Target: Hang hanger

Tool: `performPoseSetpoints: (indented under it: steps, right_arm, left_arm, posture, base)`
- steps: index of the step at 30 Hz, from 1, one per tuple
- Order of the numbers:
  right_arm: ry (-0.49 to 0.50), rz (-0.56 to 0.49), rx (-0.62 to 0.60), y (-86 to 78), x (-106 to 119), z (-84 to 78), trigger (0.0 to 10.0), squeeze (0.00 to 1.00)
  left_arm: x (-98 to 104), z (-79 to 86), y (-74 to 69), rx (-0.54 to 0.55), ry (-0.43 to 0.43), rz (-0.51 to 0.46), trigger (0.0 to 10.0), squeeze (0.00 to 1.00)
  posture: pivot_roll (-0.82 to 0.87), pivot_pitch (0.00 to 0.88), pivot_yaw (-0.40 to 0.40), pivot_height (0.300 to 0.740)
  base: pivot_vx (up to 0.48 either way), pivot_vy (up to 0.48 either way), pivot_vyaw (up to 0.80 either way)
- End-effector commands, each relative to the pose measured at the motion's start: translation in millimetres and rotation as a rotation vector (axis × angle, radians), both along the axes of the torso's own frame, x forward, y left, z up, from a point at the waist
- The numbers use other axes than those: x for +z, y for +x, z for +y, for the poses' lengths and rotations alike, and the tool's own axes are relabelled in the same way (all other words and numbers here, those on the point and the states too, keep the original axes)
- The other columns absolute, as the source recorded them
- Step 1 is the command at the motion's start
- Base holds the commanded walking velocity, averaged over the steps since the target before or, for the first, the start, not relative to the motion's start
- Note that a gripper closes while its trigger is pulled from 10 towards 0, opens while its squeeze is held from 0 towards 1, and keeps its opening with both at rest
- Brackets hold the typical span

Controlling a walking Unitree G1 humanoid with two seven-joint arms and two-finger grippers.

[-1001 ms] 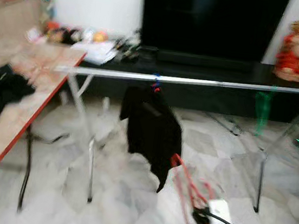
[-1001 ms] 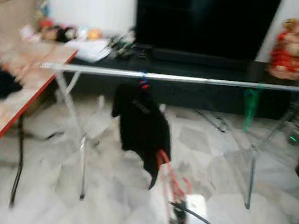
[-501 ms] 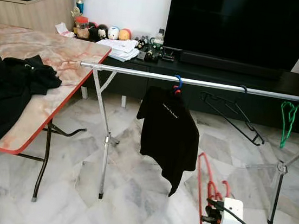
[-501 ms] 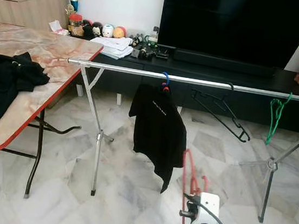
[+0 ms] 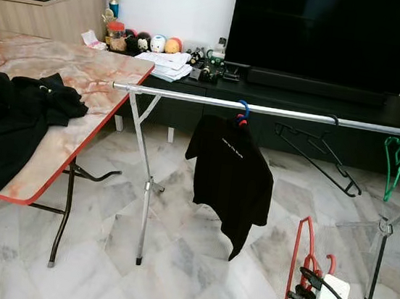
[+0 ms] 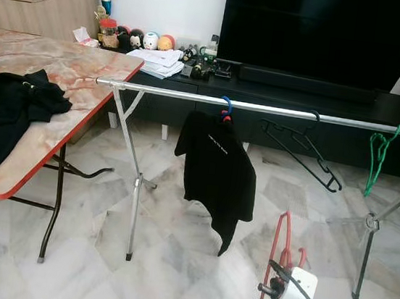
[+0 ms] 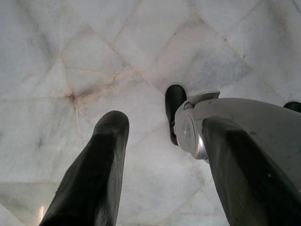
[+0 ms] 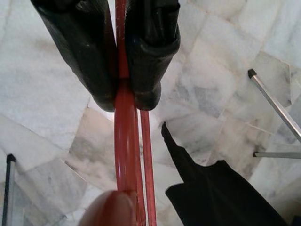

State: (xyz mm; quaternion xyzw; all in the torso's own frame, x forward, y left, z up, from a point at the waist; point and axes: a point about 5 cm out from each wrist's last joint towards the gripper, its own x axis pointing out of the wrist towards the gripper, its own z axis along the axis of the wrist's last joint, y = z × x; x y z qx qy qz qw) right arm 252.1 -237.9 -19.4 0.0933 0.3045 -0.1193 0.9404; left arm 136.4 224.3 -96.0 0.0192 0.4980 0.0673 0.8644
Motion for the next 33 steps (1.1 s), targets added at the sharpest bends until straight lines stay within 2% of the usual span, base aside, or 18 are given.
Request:
performPoseSetpoints:
  steps: [1,18,26,33]
  right_arm:
    - [-0.017,-0.025,0.008,8.5,6,1.0,10.0,0.00]
    - [-0.044,-0.041,0.025,14.1,10,4.1,10.0,0.00]
    - [-0.071,-0.059,0.037,20.8,15,3.7,10.0,0.00]
    - [-0.082,-0.061,0.046,22.4,16,3.5,10.0,0.00]
  left_arm:
    - [-1,5.0,-4.7,0.015,0.010,0.024,10.0,0.00]
    - [1,21.0,-9.8,0.007,0.020,0.073,10.0,0.00]
    - [-4,6.0,-12.3,0.000,0.000,0.094,10.0,0.00]
    - [-6,-0.5,-12.1,-0.006,-0.008,0.099,10.0,0.00]
  posture:
    - [0.01,0.000,0.008,0.740]
    - [0.00,0.000,0.021,0.740]
    - [0.00,0.000,0.019,0.740]
    - [0.00,0.000,0.019,0.740]
  base:
    - [0.352,0.000,0.00]
    - [0.368,0.000,0.00]
    - [0.378,0.000,0.00]
    - [0.381,0.000,0.00]
